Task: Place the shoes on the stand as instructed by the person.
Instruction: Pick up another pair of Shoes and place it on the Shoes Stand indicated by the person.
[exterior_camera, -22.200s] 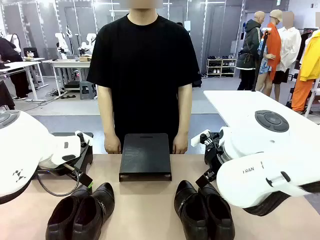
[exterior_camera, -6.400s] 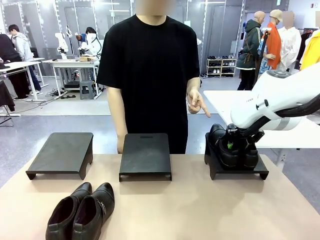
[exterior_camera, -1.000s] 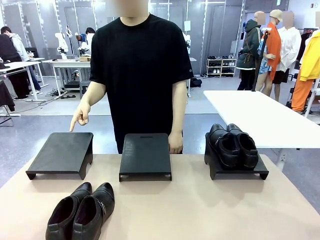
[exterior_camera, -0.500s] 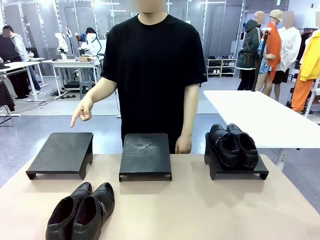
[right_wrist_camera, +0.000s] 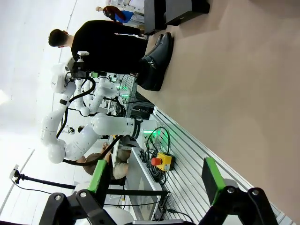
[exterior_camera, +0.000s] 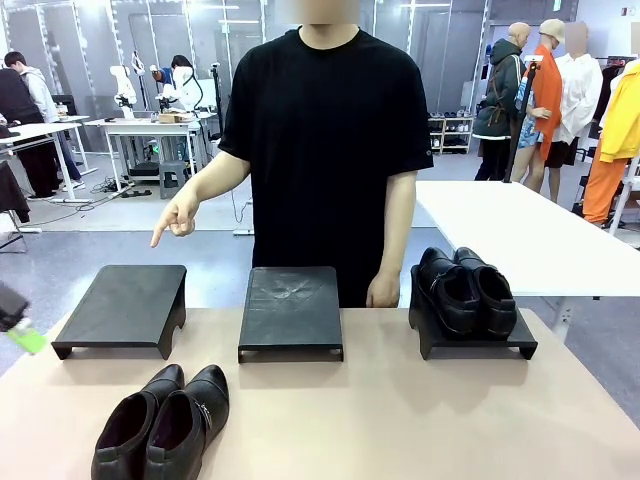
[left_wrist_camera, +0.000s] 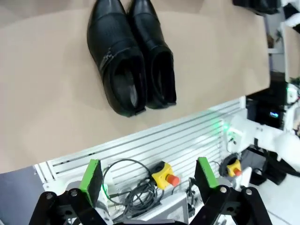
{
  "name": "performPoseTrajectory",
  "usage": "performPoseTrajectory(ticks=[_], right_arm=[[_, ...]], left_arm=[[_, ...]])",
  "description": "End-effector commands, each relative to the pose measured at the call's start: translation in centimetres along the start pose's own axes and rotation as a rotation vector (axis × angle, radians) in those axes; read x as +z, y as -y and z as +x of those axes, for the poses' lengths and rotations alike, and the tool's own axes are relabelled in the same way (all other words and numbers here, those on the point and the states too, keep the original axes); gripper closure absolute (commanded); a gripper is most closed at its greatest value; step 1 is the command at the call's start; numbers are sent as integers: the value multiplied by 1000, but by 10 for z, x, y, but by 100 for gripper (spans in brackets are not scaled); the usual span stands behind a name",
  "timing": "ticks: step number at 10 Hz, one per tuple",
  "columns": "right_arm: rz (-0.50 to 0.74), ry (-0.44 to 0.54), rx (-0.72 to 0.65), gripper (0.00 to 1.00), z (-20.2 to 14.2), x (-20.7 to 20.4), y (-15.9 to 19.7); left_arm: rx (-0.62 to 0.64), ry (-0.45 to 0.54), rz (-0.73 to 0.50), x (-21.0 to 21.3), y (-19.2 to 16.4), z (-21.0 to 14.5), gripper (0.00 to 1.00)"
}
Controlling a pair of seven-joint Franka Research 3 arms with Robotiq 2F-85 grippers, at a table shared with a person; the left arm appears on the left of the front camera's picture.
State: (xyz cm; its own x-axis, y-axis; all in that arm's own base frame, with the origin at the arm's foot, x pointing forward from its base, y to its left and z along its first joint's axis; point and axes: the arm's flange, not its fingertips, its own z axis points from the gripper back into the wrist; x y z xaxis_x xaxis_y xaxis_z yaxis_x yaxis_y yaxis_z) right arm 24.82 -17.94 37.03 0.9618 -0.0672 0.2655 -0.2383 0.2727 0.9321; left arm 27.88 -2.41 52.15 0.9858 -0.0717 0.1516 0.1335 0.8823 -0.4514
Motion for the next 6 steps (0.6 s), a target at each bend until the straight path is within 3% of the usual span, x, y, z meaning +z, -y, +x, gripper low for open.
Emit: performPoseTrajectory(ticks=[1,3,6], right_arm=[[6,1,6,0,-2,0,-4],[6,1,6,0,-2,0,-4],[6,1,6,0,-2,0,-4]], left_arm=[[67,-19,76,-41,13,7,0],[92,-31,138,-79,30,6,0],[126,57,207,-130,48,4,0]])
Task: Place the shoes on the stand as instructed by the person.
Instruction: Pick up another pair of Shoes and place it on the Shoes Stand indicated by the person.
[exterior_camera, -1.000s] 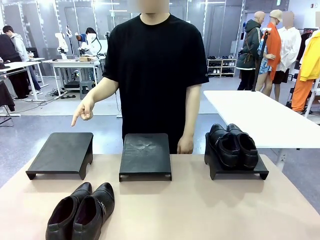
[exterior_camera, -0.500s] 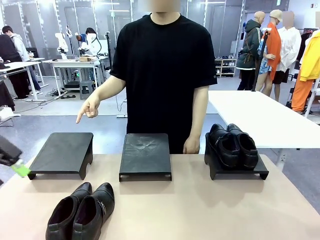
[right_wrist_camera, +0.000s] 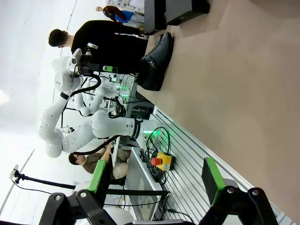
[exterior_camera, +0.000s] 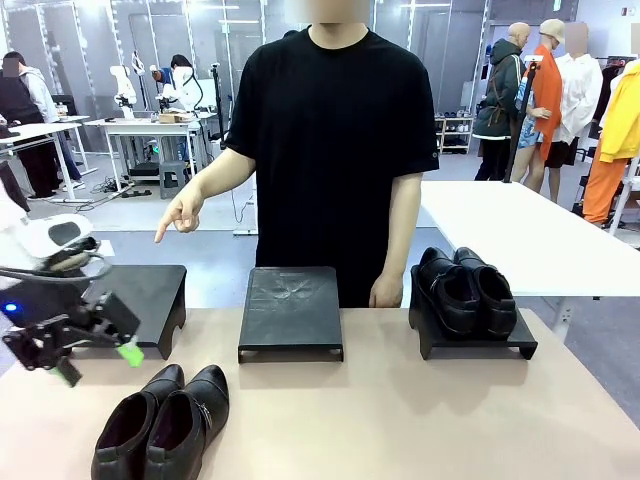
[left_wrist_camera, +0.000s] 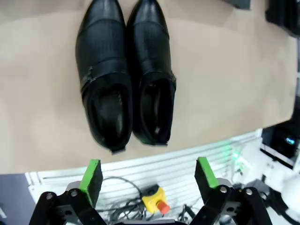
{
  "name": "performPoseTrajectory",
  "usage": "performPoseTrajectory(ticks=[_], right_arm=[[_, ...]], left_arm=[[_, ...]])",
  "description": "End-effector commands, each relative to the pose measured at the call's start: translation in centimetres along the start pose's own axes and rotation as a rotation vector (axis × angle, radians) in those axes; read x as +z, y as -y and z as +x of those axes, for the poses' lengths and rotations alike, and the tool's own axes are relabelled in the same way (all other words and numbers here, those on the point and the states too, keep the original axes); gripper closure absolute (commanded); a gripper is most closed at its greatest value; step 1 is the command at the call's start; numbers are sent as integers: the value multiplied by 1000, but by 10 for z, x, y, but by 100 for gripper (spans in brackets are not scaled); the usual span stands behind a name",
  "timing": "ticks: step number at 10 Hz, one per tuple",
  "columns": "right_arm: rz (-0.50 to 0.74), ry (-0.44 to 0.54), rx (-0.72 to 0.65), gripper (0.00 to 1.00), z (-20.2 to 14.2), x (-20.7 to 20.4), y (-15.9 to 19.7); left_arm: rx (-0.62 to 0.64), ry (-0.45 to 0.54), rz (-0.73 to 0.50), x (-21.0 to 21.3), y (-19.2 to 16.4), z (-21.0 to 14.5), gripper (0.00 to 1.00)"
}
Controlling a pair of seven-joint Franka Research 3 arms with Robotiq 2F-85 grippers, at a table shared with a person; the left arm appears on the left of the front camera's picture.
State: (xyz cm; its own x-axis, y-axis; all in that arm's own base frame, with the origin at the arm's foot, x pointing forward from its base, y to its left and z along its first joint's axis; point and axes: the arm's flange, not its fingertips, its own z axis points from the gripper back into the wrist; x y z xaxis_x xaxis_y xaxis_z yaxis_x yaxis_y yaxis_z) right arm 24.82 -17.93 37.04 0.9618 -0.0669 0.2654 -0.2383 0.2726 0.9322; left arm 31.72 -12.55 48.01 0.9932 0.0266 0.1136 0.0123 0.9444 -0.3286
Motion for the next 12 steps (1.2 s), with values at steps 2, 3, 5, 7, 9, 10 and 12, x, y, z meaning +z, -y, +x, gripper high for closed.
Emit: performPoseTrajectory(ticks=[2,3,5,7,9,10,12], right_arm=[[5,2,6,0,-2,0,-4],[5,2,6,0,-2,0,-4],[5,2,6,0,-2,0,-4],[5,2,6,0,-2,0,-4],[5,2,6,0,-2,0,-4],[5,2,6,0,-2,0,-4],[5,2,6,0,-2,0,-4]], left_arm=[[62,38,69,-70,-14,-25,0],[57,34,80,-83,-16,-23,0],[65,15,97,-106,-23,-26,0],[44,4,145,-126,-26,-35,0],[32,5,171,-143,-32,-38,0],[35,2,194,-150,-34,-39,0],[30,6,217,-161,-37,-41,0]])
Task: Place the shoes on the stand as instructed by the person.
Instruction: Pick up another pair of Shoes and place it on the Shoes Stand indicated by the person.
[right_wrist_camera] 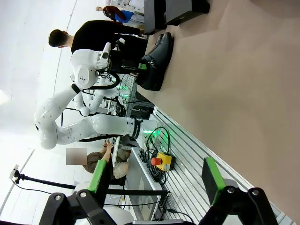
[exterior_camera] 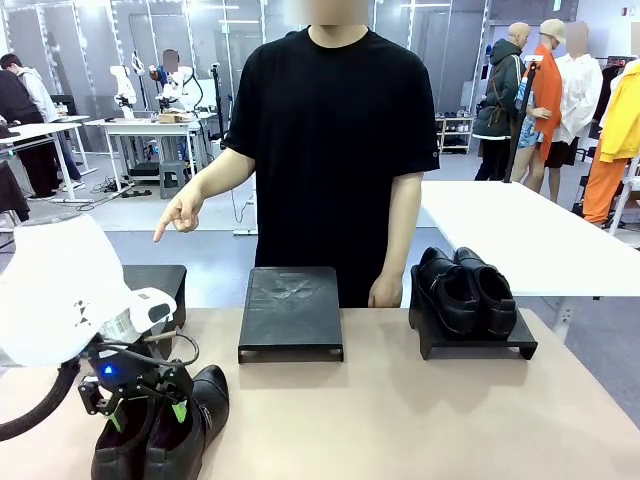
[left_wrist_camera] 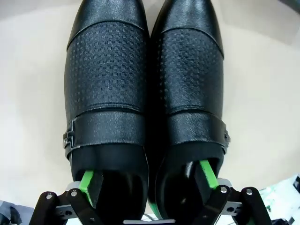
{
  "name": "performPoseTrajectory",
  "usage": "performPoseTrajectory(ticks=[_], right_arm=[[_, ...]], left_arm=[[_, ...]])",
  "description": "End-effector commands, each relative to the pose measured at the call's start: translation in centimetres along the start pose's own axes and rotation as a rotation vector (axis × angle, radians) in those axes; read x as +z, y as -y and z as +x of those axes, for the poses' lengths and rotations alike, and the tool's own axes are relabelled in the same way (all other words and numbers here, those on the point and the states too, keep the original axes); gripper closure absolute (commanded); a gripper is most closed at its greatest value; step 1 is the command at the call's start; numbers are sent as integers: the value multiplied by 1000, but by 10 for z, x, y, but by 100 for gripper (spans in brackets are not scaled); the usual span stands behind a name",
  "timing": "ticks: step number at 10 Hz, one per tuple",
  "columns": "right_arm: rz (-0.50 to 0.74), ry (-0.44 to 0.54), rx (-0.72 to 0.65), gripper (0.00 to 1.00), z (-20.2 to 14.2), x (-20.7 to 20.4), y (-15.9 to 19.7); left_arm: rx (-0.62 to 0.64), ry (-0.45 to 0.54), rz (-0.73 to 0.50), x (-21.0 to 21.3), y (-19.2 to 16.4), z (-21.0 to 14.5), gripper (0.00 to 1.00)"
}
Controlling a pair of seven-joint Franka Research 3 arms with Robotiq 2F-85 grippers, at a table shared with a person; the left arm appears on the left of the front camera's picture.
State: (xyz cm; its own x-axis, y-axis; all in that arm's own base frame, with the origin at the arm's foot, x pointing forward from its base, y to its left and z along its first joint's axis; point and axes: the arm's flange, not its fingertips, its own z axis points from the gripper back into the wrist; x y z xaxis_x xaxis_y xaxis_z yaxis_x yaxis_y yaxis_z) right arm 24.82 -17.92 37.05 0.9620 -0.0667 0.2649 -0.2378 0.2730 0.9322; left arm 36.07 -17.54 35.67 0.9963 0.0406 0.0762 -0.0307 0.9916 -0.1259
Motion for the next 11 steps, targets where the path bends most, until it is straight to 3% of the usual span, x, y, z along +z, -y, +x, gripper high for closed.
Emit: performPoseTrajectory(ticks=[1,2,3,4,7,8,11], right_arm=[[6,2,6,0,-2,0,-4],[6,2,6,0,-2,0,-4],[6,2,6,0,-2,0,-4],[6,2,6,0,-2,0,-4],[6,2,6,0,-2,0,-4],[6,2,6,0,-2,0,-4],[6,2,6,0,-2,0,-4]], left_arm=[[15,40,8,-37,-40,-69,25],[-2,8,14,-39,-40,-73,47],[-27,-3,25,-40,-41,-76,84],[-36,-22,22,-38,-40,-79,100],[-59,-48,44,-33,-37,-86,96],[-63,-48,49,-31,-34,-88,100],[-74,-34,60,-17,-31,-89,100]])
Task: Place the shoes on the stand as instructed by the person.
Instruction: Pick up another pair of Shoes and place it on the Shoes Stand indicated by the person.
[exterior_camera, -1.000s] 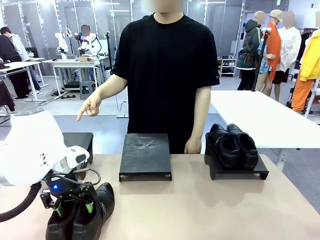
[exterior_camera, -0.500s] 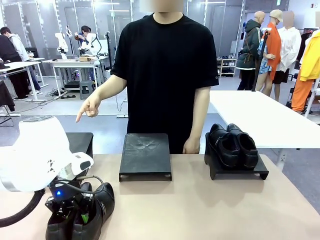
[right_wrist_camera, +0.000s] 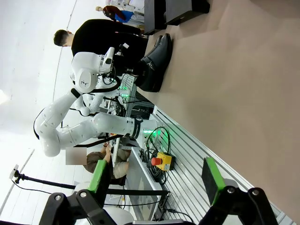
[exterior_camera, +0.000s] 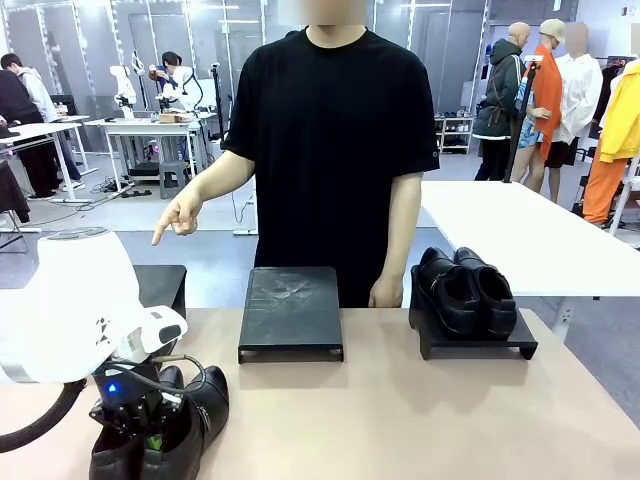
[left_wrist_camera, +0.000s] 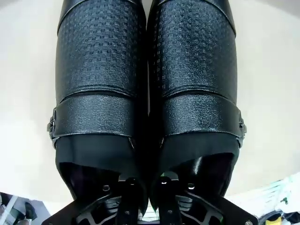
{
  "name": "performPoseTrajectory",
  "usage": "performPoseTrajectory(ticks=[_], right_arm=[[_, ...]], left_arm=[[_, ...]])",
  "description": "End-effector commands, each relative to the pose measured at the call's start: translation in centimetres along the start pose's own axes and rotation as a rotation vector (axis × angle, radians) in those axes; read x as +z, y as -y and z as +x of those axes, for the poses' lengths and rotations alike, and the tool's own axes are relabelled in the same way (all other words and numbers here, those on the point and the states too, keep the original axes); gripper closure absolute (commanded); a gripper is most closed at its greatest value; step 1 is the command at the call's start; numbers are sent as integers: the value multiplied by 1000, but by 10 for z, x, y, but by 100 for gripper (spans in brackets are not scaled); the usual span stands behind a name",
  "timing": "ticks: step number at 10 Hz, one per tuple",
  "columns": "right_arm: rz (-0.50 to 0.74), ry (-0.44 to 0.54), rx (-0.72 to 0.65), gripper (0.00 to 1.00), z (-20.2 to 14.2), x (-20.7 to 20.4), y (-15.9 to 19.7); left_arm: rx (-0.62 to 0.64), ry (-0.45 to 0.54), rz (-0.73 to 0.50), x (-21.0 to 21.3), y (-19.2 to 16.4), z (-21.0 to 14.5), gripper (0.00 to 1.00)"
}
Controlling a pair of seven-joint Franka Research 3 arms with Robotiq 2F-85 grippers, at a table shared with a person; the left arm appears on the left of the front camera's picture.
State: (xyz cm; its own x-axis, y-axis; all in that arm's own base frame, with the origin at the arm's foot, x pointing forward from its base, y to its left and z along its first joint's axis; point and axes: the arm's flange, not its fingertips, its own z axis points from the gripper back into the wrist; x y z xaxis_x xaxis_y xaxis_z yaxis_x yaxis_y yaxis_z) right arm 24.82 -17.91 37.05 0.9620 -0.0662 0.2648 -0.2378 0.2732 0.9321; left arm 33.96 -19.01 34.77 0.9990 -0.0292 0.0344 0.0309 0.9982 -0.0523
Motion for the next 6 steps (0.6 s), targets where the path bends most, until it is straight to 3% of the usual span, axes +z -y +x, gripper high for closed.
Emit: performPoseTrajectory(ticks=[1,4,6], right_arm=[[6,3,6,0,-2,0,-4],[6,3,6,0,-2,0,-4],[6,3,6,0,-2,0,-4]], left_arm=[[-13,17,-19,-4,-38,-69,100],[-66,103,-73,86,-51,-75,100],[-63,143,-92,124,-72,-74,100]])
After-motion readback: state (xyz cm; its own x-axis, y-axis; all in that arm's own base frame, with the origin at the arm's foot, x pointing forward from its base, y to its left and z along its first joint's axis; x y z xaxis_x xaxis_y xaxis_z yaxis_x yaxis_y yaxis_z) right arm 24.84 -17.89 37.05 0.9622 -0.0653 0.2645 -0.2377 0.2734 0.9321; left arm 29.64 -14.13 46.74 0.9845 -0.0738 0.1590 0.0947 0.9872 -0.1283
